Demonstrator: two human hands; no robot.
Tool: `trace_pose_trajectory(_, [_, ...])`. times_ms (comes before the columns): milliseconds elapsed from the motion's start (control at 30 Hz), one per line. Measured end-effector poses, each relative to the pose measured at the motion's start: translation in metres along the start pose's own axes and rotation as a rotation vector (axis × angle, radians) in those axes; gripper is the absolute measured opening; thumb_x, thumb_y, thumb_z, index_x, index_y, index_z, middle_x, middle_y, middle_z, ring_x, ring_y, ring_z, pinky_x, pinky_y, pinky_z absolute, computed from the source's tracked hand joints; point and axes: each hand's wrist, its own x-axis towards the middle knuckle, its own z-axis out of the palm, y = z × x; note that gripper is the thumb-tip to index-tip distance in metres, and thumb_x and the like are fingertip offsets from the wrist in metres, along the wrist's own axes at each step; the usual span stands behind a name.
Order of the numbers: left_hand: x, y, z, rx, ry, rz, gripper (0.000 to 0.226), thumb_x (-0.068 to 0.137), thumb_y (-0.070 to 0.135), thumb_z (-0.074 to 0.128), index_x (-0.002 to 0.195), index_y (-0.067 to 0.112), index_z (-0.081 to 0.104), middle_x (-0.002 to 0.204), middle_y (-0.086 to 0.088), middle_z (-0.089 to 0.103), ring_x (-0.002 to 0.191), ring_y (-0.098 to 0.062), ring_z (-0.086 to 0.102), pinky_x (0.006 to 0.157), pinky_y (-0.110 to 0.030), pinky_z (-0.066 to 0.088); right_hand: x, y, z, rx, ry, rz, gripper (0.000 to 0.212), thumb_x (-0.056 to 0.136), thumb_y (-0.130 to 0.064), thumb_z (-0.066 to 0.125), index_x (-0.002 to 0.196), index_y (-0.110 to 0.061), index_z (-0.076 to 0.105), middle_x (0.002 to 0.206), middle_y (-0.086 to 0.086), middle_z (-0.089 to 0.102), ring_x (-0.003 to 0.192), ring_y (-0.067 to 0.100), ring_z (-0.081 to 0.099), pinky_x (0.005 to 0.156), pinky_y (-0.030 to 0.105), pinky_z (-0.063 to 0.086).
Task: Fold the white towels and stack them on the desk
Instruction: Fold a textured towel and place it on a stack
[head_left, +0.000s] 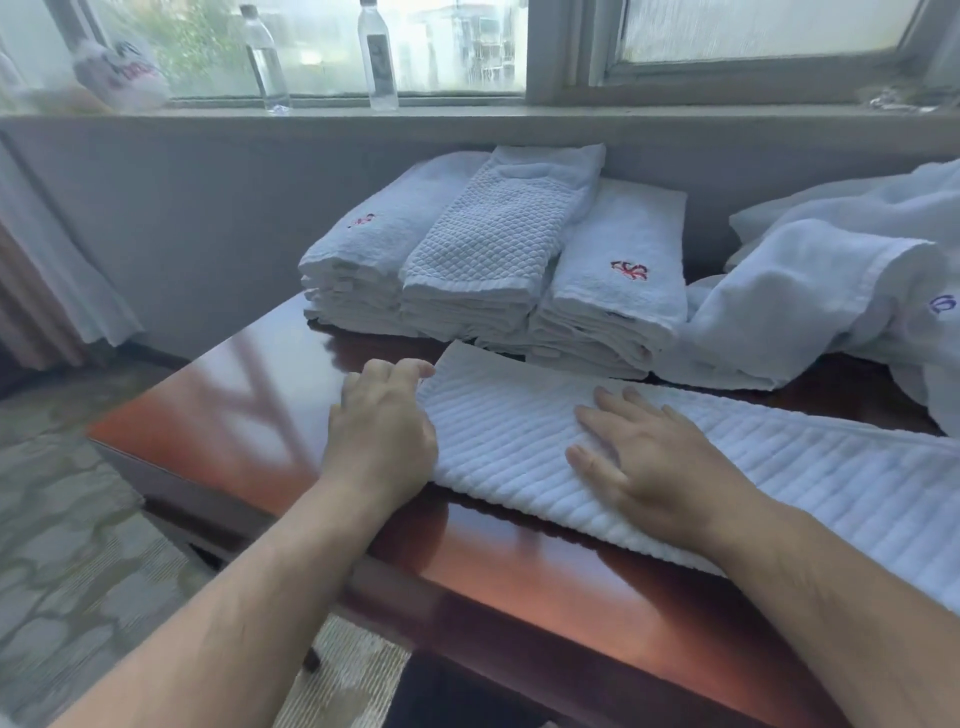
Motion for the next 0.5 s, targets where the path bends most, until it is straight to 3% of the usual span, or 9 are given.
trace_pose_trajectory(100, [-0.009, 0.041, 0.008, 0.028, -0.054, 0.201, 0.041, 0.097, 0.023, 0.051, 0.137, 0.029, 0.055, 0.141, 0.002, 0.048, 0.132, -0.023, 0.035, 0.110, -0.039, 0.027, -0.021, 0.020, -0.007, -0.013, 0.026, 0.084, 0.067, 0.100, -0.059, 0.022, 0.159, -0.027, 0.027, 0.169, -0.005, 0.012, 0.157, 0.019, 0.000, 0.125, 0.038, 0.006])
trace_pose_trajectory(267, [-0.029, 0.113, 0.047, -0.056, -0.319, 0.492, 0.045, 0.104, 0.043, 0.038, 0.147, 0.035, 0.046, 0.158, 0.004, 0.037, 0.144, -0.016, 0.026, 0.115, -0.030, 0.016, -0.066, 0.069, -0.018, -0.068, 0.091, 0.384, 0.083, 0.090, -0.066, 0.008, 0.161, -0.025, 0.017, 0.170, -0.002, 0.008, 0.156, 0.022, -0.003, 0.125, 0.047, 0.006])
trace_pose_trajectory(367, [-0.033, 0.140, 0.067, 0.024, -0.394, 0.573, 0.050, 0.104, 0.049, 0.032, 0.153, 0.037, 0.034, 0.163, 0.003, 0.026, 0.147, -0.015, 0.016, 0.117, -0.033, 0.009, -0.081, 0.096, -0.023, -0.097, 0.026, 0.497, 0.084, 0.088, -0.069, 0.004, 0.162, -0.030, 0.011, 0.171, -0.003, 0.000, 0.156, 0.023, -0.007, 0.124, 0.050, 0.001])
trace_pose_trajectory(500, [-0.031, 0.143, 0.078, 0.116, -0.433, 0.550, 0.057, 0.102, 0.057, 0.024, 0.157, 0.040, 0.020, 0.169, 0.005, 0.009, 0.154, -0.017, 0.004, 0.124, -0.041, 0.002, -0.081, 0.108, -0.023, -0.101, 0.016, 0.474, 0.084, 0.087, -0.072, 0.004, 0.162, -0.033, 0.005, 0.170, -0.005, -0.004, 0.156, 0.022, -0.009, 0.124, 0.047, -0.002])
